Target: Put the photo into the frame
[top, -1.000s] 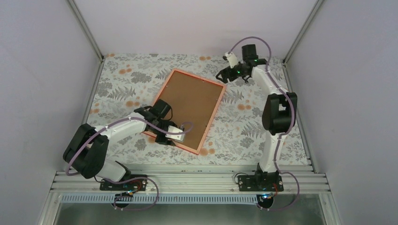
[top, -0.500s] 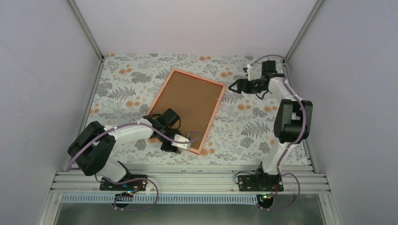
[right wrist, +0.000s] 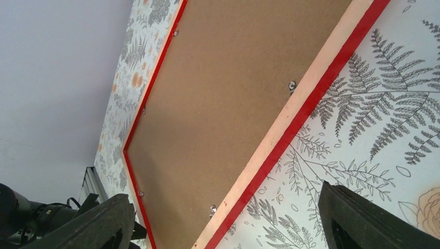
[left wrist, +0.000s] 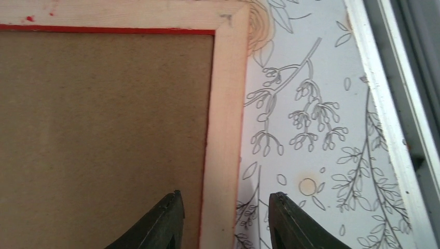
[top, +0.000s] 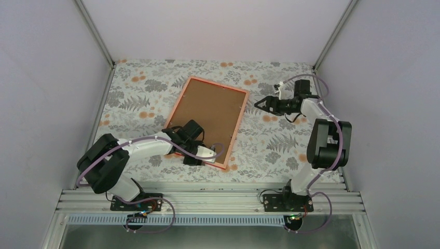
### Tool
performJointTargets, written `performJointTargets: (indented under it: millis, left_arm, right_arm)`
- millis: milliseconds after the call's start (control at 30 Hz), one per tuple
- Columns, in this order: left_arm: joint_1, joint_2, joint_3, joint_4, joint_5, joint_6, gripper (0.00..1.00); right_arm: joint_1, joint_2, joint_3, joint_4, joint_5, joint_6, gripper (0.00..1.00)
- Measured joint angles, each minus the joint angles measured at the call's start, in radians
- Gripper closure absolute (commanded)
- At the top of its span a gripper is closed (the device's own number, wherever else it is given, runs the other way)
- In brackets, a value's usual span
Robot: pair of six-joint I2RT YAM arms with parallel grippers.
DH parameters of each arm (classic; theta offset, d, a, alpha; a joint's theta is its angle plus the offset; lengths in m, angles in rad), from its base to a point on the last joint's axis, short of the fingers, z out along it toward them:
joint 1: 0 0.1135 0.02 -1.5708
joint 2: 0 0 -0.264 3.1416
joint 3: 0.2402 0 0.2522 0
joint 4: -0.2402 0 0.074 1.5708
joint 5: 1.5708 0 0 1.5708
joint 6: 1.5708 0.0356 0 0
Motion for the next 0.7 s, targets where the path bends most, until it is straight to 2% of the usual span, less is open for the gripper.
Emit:
performJointTargets:
  millis: [267,400,533,600,700]
  left_arm:
    - [-0.011,0.028,0.004,0.025,-0.051,0.002,0.58]
    - [-0.017,0.052,0.003,0.055,-0.068,0.005,0.64]
    - [-0.034,0.060,0.005,0.088,-0.093,0.000,0.75]
    - [-0.047,0.063,0.008,0.094,-0.100,-0.012,0.86]
    - [-0.062,0.069,0.022,0.090,-0.106,-0.038,0.93]
  right_arm:
    - [-0.015,-0.023,-0.100,0.082,-0.055,0.073,0.13]
    - [-0.020,-0.024,-0.162,0.134,-0.079,0.126,0.13]
    - [-0.020,-0.030,-0.237,0.198,-0.103,0.186,0.13]
    - [-0.020,-0.032,-0.276,0.230,-0.113,0.220,0.13]
    - [-0.020,-0.032,-0.319,0.272,-0.133,0.269,0.13]
